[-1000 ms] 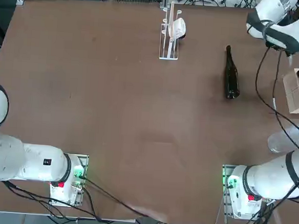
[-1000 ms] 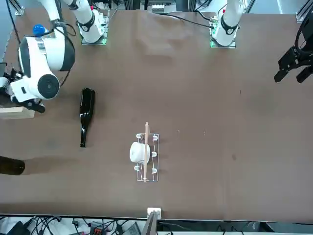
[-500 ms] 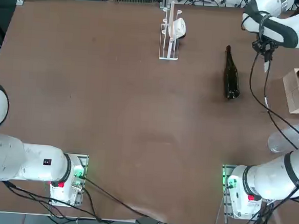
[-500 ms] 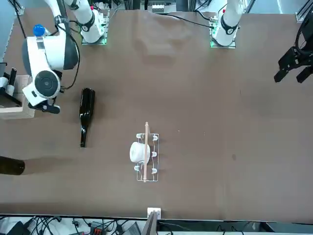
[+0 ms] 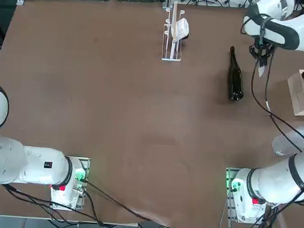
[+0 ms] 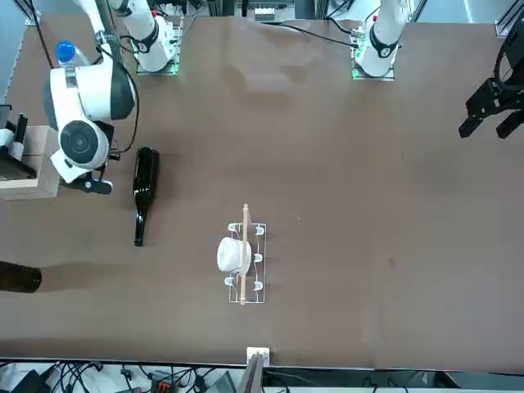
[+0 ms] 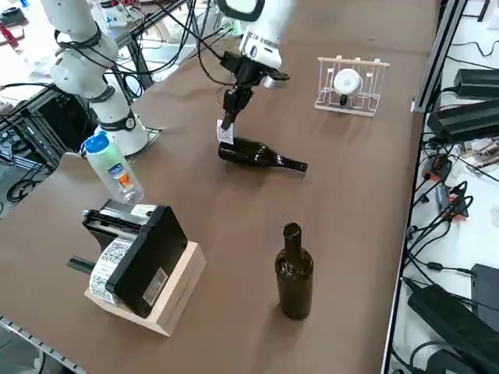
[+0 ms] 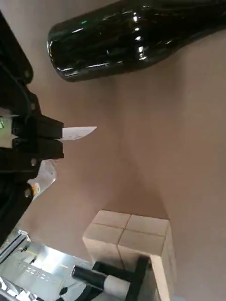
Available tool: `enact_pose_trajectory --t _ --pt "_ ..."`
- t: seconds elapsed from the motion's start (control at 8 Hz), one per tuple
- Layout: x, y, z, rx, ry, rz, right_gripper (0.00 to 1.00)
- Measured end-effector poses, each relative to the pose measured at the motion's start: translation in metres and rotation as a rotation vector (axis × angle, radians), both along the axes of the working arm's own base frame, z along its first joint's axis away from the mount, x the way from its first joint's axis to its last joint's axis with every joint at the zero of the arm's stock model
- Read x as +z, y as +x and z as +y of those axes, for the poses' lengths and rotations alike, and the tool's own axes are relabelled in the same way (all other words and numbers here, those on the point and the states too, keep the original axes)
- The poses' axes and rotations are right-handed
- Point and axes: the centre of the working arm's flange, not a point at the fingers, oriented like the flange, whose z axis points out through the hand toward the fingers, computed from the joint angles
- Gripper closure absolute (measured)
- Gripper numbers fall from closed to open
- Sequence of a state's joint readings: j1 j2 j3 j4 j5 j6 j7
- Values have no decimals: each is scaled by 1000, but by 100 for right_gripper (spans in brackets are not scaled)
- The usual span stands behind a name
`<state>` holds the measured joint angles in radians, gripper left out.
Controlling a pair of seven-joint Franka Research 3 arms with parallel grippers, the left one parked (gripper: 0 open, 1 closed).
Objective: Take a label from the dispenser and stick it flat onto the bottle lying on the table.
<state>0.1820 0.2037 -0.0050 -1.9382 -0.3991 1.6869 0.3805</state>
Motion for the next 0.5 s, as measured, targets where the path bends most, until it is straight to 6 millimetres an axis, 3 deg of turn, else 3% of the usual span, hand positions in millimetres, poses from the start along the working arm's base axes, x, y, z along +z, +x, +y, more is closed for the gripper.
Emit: enact_pose_trajectory --t 0.5 --pt "-17 2 23 -18 35 -47 99"
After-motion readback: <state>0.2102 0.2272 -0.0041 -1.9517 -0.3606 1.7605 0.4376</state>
